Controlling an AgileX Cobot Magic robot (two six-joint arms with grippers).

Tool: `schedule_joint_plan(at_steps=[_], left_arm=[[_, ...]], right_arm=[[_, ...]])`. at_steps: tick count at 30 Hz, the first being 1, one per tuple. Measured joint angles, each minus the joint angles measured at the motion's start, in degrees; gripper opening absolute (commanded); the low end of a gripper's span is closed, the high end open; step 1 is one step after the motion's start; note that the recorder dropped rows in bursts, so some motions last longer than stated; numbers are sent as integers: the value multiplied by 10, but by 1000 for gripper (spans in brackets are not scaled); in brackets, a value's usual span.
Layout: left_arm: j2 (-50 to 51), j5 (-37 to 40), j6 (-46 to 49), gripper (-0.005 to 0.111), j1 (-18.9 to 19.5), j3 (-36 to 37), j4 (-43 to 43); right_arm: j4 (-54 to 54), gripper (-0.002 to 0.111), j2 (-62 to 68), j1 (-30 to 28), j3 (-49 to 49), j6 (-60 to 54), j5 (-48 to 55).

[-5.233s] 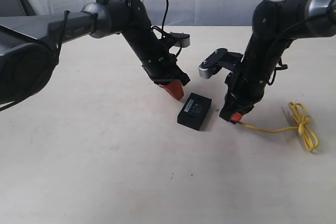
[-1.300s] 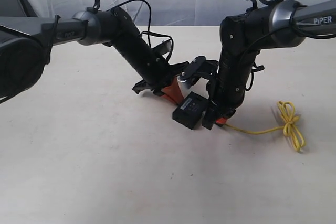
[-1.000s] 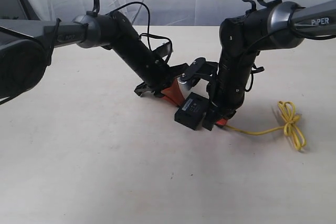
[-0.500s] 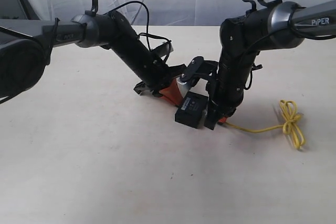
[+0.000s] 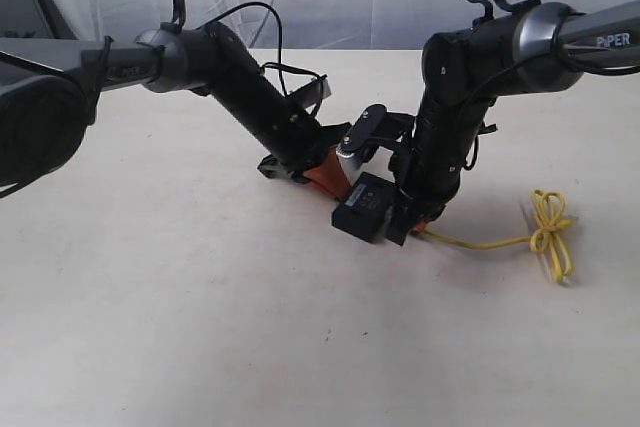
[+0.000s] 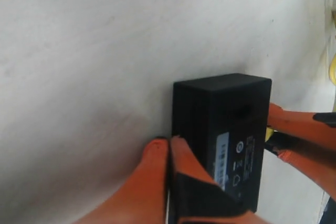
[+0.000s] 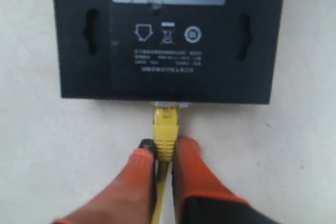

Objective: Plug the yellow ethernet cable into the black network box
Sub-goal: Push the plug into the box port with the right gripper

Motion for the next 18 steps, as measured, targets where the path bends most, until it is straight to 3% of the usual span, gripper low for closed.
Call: schedule_joint_plan(at_steps=[18], left_arm=[[-11,1,-4,0,26,0,0]], right_arm=[[31,-1,0,0,0,-15,-38]])
